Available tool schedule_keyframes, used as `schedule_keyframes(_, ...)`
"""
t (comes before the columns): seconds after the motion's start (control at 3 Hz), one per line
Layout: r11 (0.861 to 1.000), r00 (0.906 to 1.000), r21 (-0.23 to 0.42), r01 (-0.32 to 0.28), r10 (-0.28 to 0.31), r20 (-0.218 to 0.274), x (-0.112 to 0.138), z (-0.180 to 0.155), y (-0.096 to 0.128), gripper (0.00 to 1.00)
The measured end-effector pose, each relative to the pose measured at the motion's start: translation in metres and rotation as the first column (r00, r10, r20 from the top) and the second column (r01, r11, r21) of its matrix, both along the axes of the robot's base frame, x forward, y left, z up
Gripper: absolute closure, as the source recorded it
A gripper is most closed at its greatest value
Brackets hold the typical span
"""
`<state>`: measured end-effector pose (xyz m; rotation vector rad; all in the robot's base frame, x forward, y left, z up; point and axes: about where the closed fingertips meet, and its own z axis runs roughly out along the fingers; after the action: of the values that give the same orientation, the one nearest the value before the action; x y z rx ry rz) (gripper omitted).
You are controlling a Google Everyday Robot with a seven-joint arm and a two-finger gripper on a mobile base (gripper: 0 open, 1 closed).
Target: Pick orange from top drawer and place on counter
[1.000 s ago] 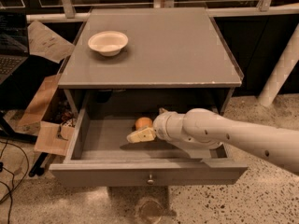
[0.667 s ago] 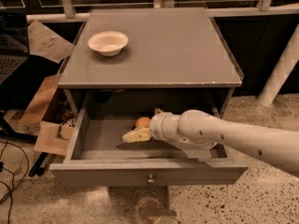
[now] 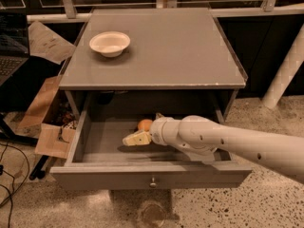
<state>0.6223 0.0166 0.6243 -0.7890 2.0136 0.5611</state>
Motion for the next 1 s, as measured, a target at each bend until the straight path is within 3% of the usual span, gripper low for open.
schedule_keyframes(0.33,1.0,1.0,0.0,0.0,0.0,0.0,0.0,-0.0002,0.0001,0.16)
schedule_keyframes(1.0,1.0,1.0,0.0,0.0,0.0,0.0,0.0,-0.0002,0.0001,0.63)
